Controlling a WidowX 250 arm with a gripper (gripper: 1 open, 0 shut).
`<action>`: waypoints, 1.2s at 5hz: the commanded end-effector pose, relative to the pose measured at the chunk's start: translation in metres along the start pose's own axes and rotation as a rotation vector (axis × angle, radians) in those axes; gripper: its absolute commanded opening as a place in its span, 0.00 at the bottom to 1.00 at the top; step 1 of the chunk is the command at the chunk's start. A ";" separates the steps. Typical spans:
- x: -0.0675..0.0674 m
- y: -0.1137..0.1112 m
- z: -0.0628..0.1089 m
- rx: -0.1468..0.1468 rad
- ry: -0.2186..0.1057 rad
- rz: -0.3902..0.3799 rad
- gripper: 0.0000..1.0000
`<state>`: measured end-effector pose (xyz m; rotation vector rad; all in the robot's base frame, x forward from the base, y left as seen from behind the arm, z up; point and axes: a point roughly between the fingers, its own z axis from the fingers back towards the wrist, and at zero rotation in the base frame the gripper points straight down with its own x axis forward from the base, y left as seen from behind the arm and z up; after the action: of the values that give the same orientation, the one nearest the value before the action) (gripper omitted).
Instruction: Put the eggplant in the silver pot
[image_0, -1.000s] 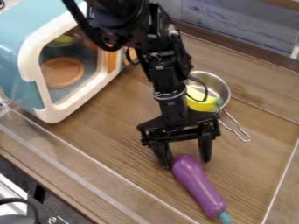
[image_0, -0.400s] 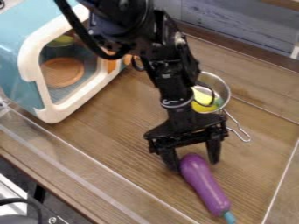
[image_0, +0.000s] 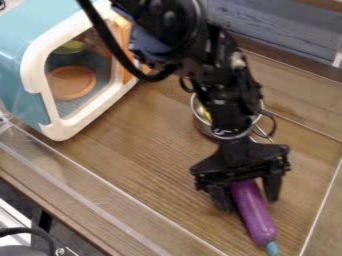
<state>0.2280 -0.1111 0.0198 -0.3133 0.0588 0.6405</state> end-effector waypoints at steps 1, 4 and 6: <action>0.004 0.002 0.002 0.012 -0.003 -0.016 0.00; 0.018 0.027 0.016 0.042 -0.022 0.030 0.00; 0.016 0.016 0.023 0.076 0.003 -0.083 0.00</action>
<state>0.2227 -0.0807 0.0272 -0.2269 0.1030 0.5666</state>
